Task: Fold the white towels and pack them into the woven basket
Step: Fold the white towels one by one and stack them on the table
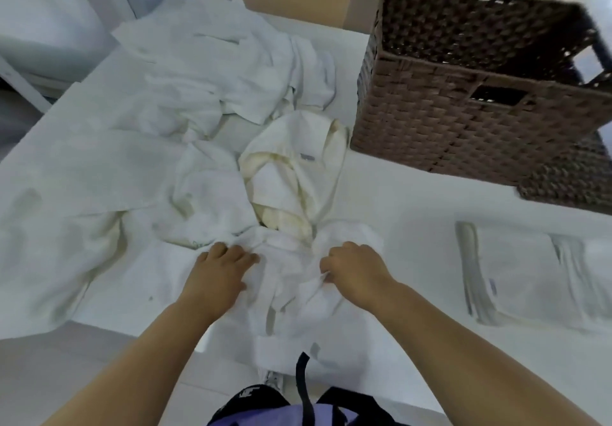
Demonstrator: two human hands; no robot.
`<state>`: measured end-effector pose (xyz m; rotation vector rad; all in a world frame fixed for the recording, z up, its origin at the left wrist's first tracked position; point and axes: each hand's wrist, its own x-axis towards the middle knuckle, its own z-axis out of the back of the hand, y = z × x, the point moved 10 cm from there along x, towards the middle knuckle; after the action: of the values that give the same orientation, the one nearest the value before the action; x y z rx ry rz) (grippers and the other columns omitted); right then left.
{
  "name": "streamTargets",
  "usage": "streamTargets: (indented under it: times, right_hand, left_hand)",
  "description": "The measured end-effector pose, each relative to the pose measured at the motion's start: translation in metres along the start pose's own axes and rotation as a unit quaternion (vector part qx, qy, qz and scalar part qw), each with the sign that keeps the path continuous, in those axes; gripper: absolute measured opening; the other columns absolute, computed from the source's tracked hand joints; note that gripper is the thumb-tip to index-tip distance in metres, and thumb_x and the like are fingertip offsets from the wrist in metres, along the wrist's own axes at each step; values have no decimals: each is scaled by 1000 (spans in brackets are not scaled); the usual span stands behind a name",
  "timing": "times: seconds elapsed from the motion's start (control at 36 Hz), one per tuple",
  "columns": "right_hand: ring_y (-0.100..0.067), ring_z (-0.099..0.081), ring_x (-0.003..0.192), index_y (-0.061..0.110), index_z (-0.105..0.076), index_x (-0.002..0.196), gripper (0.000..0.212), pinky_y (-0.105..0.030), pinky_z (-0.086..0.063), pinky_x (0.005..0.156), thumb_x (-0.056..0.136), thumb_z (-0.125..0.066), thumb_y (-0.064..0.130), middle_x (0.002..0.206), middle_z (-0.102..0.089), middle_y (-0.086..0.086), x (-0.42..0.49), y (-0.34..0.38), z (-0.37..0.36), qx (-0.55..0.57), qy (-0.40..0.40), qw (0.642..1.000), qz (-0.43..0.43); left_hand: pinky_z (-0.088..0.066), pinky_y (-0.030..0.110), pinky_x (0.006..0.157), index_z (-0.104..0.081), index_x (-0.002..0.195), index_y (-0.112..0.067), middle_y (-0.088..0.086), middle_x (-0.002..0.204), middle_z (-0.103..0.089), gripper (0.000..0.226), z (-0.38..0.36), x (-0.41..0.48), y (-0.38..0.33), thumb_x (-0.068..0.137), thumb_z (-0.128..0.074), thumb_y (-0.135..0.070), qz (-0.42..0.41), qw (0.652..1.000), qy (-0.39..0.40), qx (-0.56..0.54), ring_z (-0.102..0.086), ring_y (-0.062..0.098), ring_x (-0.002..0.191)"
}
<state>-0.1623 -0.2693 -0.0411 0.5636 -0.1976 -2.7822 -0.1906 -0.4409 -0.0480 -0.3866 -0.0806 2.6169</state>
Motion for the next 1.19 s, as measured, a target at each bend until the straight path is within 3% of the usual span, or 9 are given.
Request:
streamTargets:
  times: [0.08,0.22,0.33,0.42,0.56,0.72,0.81,1.0,1.19]
  right_hand:
    - [-19,-56,84,23,-65,95,18,-29,-42,61,93,-47,19,91,-61,3,-13,-29,8,59,-9,994,-89]
    - [-15,-55,80,29,-61,88,17,-29,-44,63,94,-46,23,89,-61,8,-41,-81,55,134,-119,957,-230]
    - [-18,-56,83,25,-65,92,14,-30,-42,66,94,-51,23,91,-64,6,-70,-109,114,149,-261,913,-275]
    - [-22,-56,84,18,-66,94,13,-29,-37,68,93,-53,21,92,-66,0,-92,-123,156,146,-346,881,-287]
    - [-16,-53,77,24,-61,87,11,-29,-39,66,92,-51,21,83,-60,7,-128,-141,201,192,-428,820,-328]
    - [-13,-51,69,20,-56,74,13,-28,-39,57,87,-53,18,75,-58,6,-140,-148,198,268,-402,805,-343]
    - [-11,-49,64,16,-55,74,13,-26,-36,53,87,-53,19,73,-58,4,-140,-150,176,327,-375,794,-351]
    - [-11,-50,65,15,-57,74,15,-25,-36,55,89,-57,21,72,-58,4,-151,-146,139,346,-313,808,-360]
    - [-14,-56,56,18,-65,61,26,-28,-44,56,87,-62,20,58,-62,1,-189,-147,138,508,-331,727,-322]
  left_hand:
    - [-38,29,94,-46,133,-36,-13,133,-49,48,6,13,8,87,-58,-39,6,999,-16,-29,-38,17,123]
    - [-43,33,87,-57,126,-24,-5,122,-61,44,49,24,10,84,-65,-35,7,989,-104,-104,-49,21,113]
    - [-46,40,82,-65,111,-10,8,106,-66,36,96,36,8,82,-70,-31,9,973,-181,-144,-53,32,103]
    - [-43,42,86,-64,111,-8,12,107,-66,39,128,50,9,84,-67,-35,34,959,-212,-188,-51,34,104]
    - [-35,34,66,-53,91,-15,3,83,-51,26,166,70,13,88,-58,-40,52,931,-236,-272,-49,26,80]
    - [-30,31,51,-38,70,-20,1,64,-47,31,180,87,6,91,-55,-35,46,923,-229,-306,-46,20,61]
    - [-31,30,51,-40,72,-20,1,64,-48,29,175,95,2,91,-54,-36,45,925,-210,-314,-46,17,60]
    - [-35,28,54,-49,79,-14,6,73,-56,25,167,104,-13,91,-56,-35,26,913,-187,-361,-51,19,66]
    - [-35,28,58,-58,80,-11,2,74,-59,26,200,128,-34,85,-62,-36,11,866,-202,-457,-50,16,64]
